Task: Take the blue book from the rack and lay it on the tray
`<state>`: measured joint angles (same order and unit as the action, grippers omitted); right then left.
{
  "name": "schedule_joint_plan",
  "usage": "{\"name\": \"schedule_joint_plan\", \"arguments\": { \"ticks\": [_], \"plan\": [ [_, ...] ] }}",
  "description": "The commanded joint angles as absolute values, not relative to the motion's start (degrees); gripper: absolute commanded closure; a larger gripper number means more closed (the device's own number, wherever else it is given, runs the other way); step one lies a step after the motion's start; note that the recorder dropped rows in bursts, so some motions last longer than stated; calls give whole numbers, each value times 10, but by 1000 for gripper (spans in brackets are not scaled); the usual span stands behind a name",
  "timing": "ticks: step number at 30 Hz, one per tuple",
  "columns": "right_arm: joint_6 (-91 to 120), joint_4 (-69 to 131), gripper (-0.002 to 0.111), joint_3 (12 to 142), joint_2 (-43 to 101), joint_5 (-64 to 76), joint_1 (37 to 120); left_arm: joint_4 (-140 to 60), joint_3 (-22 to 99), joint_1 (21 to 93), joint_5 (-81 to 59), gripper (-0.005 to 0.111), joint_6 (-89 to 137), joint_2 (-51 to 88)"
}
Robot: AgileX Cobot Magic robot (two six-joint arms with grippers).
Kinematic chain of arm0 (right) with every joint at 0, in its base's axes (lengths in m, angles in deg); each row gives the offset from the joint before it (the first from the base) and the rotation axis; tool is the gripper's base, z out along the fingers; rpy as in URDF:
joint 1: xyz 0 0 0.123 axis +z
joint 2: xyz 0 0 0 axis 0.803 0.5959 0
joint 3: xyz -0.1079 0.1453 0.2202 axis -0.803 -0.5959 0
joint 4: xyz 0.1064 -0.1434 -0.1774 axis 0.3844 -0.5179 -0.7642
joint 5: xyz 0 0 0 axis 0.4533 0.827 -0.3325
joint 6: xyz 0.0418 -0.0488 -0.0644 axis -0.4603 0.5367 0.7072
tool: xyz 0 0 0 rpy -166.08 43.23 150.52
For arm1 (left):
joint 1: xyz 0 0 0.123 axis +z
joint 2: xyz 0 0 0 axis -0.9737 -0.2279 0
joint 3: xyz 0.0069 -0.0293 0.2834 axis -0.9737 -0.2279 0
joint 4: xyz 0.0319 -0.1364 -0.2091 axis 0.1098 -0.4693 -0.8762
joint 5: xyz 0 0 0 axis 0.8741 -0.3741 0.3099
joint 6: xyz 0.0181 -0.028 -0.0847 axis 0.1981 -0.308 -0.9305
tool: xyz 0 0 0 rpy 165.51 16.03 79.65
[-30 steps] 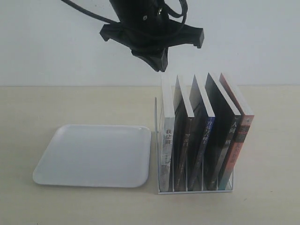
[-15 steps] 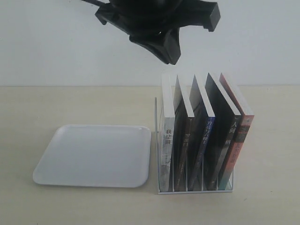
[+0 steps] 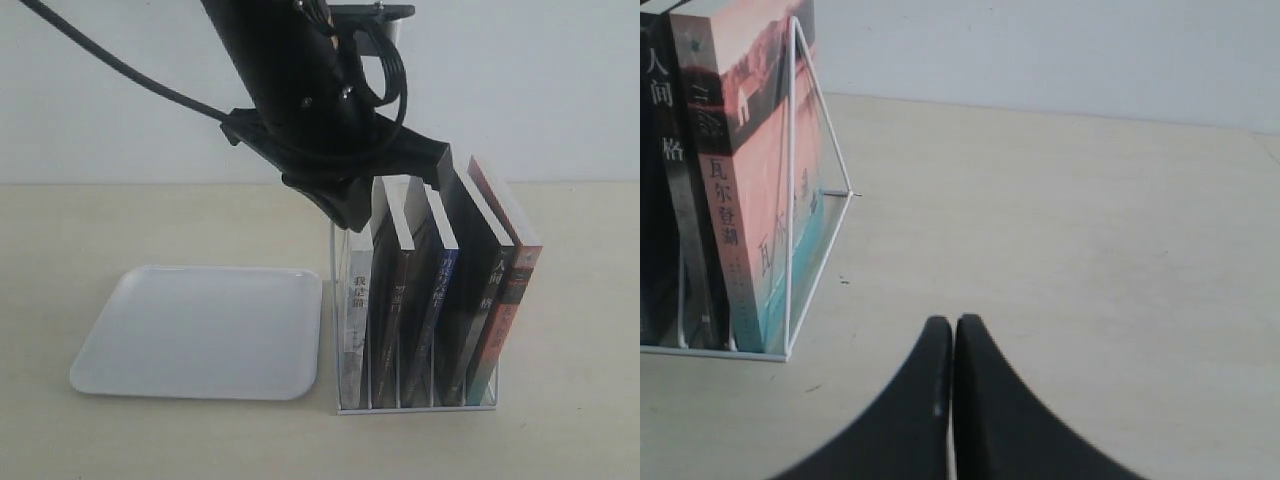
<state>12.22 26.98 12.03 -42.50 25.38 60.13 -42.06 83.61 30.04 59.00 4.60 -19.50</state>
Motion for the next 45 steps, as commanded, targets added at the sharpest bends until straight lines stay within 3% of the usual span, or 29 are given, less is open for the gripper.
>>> {"name": "schedule_joint_plan", "arguments": {
  "ticks": [1,7,19,45],
  "plan": [
    [124,265,108,120,-428,253,624,-423,835,297,590,89,48,-195],
    [124,265,108,120,-428,253,645,-419,835,297,590,63,48,-194],
    [124,265,108,120,-428,253,645,-361,835,297,590,43,-65,-194],
    [124,265,108,120,-428,253,645,-355,835,298,590,42,-99,-246]
  ]
}}
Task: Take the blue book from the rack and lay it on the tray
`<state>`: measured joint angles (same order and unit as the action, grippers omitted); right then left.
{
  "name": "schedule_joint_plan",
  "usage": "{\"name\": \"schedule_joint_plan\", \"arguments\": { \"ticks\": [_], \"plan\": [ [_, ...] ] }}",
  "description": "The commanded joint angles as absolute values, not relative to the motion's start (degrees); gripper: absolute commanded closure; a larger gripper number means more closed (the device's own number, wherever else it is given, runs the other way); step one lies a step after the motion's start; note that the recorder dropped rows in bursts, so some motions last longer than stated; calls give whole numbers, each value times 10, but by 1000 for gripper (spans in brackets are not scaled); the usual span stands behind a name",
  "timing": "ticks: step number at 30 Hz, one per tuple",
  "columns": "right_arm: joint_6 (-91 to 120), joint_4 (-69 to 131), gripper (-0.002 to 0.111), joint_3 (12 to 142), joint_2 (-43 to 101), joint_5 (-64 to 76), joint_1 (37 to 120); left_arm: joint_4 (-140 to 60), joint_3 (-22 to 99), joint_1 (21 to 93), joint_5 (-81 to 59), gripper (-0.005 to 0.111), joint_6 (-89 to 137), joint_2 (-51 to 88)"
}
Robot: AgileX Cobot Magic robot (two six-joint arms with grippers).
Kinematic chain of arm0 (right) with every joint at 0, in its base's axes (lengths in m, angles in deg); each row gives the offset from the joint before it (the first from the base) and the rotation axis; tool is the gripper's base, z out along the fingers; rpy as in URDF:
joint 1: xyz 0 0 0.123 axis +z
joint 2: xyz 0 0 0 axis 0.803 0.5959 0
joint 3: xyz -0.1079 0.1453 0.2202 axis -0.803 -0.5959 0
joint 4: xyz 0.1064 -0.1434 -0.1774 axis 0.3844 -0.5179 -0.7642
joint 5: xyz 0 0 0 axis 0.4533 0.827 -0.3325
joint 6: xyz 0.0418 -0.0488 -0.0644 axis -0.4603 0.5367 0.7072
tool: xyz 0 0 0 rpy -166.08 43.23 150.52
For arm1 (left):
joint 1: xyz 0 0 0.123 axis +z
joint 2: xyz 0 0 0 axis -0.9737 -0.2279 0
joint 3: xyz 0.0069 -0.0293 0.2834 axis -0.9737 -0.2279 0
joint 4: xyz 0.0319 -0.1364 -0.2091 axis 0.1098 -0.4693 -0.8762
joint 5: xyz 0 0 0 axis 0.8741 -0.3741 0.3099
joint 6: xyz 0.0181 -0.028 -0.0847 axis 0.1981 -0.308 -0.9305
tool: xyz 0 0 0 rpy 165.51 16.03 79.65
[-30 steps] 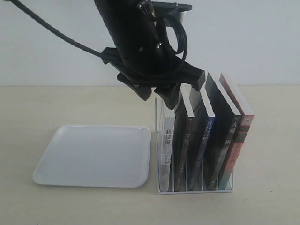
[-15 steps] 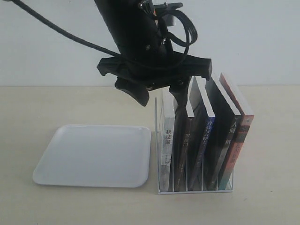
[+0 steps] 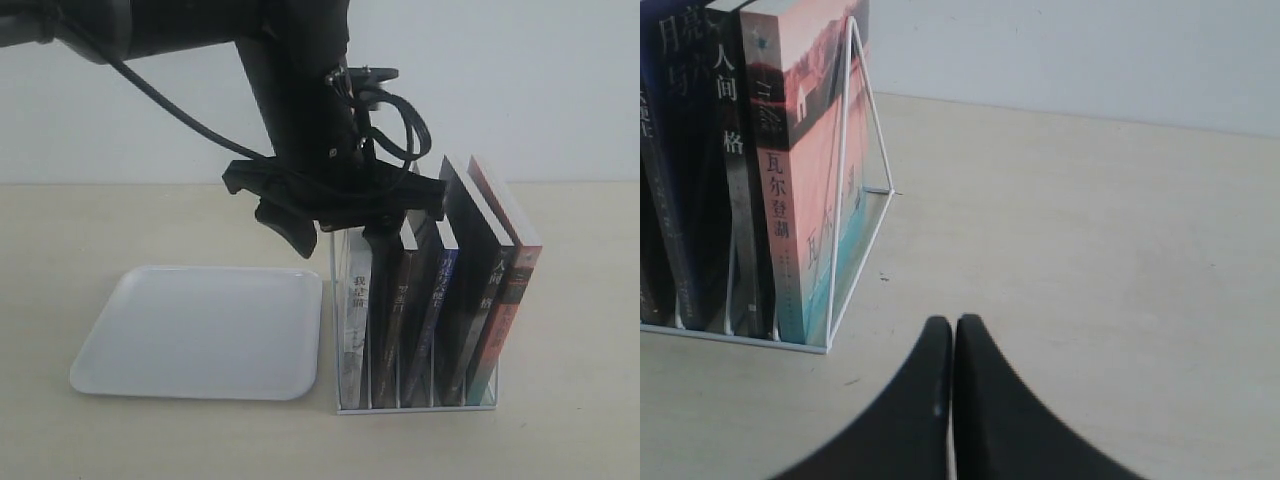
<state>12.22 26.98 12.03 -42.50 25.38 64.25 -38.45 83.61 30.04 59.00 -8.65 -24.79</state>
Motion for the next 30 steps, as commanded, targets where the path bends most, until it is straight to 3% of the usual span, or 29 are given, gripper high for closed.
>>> {"name": "schedule_joint_plan", "arguments": {
  "ticks": [1,16,30],
  "plan": [
    [124,265,108,120,-428,253,645,-352,835,298,590,44,-108,-246],
    [124,265,108,120,-428,253,645,-349,835,299,590,103,-113,-246],
    [124,265,108,120,-428,253,645,-364,855,299,590,103,-111,-246]
  ]
}}
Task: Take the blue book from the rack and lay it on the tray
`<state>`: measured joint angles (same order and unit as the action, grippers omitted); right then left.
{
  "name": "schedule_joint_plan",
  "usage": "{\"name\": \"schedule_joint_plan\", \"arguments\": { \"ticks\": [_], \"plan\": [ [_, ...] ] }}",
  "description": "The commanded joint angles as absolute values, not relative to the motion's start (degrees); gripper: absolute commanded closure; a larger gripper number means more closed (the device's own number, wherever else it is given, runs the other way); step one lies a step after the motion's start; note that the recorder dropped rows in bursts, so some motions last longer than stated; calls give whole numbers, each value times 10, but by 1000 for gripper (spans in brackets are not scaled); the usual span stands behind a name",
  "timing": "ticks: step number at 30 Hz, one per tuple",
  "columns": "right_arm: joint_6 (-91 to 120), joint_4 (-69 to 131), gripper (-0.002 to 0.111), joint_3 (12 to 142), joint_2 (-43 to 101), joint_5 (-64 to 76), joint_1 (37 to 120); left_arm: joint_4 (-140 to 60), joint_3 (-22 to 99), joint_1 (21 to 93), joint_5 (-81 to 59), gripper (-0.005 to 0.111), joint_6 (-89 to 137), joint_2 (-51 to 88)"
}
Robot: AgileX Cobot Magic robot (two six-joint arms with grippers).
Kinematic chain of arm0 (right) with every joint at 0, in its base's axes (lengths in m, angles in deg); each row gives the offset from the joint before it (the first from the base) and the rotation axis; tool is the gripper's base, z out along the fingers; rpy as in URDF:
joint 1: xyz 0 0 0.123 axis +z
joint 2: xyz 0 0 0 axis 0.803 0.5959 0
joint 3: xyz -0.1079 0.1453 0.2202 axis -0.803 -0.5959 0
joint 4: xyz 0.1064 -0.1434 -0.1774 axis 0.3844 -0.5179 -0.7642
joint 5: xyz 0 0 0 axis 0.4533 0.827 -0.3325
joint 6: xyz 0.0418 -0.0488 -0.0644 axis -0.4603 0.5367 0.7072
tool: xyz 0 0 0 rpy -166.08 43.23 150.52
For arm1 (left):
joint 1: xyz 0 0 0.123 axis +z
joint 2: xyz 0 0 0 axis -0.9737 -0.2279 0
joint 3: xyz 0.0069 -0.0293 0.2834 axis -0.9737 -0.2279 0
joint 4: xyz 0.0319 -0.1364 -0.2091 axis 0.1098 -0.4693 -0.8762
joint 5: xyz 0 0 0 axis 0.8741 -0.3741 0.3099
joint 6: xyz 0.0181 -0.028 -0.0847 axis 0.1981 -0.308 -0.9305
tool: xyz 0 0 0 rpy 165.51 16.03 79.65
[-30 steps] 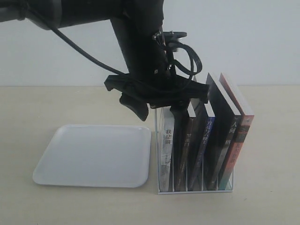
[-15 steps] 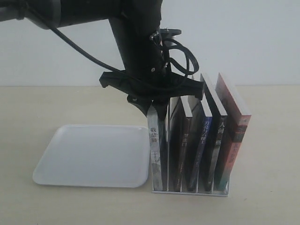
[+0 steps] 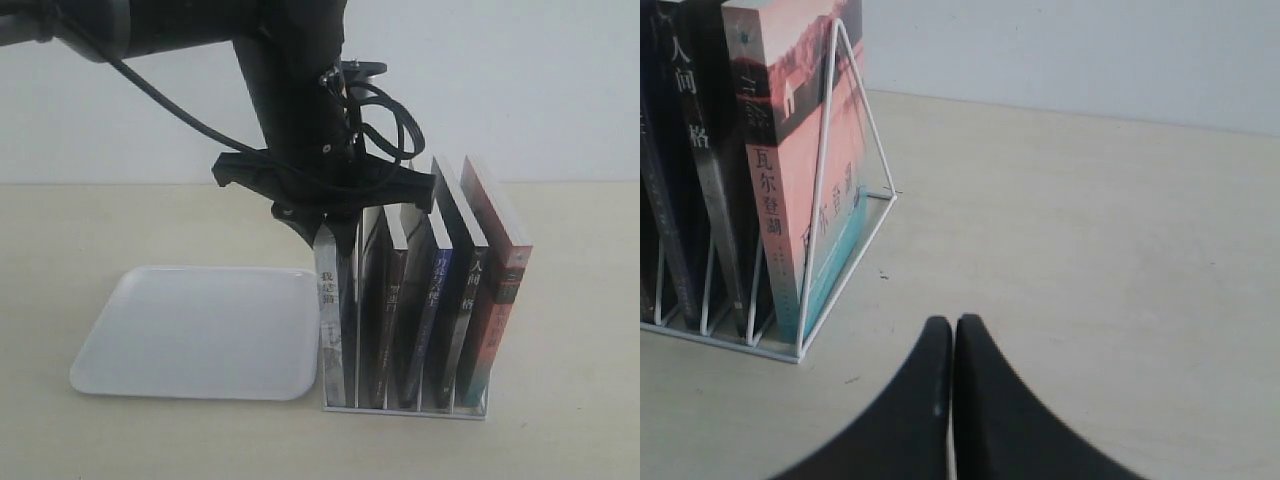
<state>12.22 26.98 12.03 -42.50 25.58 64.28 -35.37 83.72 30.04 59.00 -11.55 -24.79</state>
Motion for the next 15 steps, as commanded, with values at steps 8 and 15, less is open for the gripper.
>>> {"name": "schedule_joint_plan", "arguments": {
  "ticks": [8,15],
  "plan": [
    [124,265,108,120,-428,253,645,-364,920,299,590,103,-121,-244],
    [124,265,108,120,-428,253,645,-365,943,299,590,103,-124,-241]
  ]
}}
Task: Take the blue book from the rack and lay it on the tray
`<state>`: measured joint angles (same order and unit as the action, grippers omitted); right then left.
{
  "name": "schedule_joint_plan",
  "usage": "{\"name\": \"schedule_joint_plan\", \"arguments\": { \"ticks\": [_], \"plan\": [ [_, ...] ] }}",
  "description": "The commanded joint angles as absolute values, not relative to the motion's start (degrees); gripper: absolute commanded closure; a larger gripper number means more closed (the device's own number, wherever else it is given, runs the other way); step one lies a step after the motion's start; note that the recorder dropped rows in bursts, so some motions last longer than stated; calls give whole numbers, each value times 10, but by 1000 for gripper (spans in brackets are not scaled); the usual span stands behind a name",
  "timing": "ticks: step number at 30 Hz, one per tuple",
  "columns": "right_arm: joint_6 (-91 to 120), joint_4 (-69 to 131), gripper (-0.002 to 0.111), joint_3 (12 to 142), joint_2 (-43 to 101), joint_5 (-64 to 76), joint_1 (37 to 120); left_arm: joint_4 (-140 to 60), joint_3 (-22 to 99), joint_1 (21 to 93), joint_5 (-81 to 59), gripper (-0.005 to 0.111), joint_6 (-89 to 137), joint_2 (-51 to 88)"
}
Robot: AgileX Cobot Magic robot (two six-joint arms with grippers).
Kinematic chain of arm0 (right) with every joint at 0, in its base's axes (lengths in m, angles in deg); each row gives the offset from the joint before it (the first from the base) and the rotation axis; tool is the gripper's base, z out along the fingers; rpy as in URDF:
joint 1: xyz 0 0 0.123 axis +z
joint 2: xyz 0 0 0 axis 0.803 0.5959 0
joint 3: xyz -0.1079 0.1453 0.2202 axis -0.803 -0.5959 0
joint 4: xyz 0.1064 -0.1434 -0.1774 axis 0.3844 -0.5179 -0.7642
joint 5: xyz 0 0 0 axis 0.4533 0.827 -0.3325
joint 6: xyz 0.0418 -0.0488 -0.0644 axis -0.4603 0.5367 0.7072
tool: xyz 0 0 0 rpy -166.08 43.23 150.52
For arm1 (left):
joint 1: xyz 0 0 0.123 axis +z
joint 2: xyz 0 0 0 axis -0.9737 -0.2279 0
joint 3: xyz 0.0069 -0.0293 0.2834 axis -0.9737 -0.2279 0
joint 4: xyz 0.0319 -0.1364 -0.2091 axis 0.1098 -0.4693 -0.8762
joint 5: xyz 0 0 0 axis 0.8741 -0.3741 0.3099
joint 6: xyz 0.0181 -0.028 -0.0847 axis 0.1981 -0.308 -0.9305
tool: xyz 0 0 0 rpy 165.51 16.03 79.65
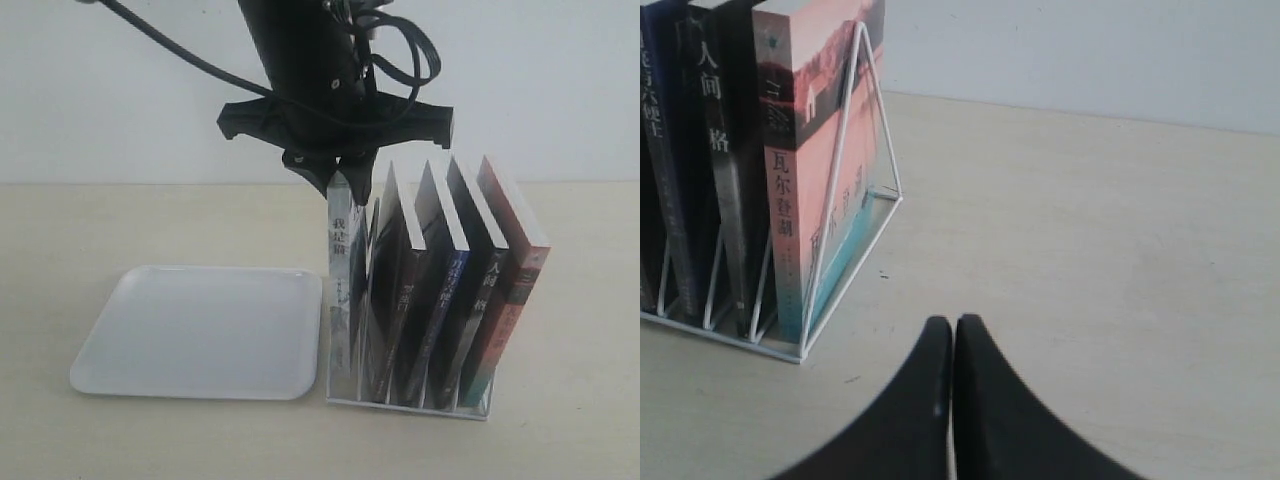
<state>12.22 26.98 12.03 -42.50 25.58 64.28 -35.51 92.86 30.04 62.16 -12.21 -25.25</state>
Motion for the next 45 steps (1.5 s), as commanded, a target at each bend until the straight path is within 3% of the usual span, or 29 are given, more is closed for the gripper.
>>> {"name": "schedule_joint_plan", "arguments": {
  "ticks": [1,45],
  "plan": [
    [124,265,108,120,-428,253,645,-365,943,299,590,103,-124,-241],
    [124,265,108,120,-428,252,645,-342,941,299,590,103,-133,-277]
  ]
}}
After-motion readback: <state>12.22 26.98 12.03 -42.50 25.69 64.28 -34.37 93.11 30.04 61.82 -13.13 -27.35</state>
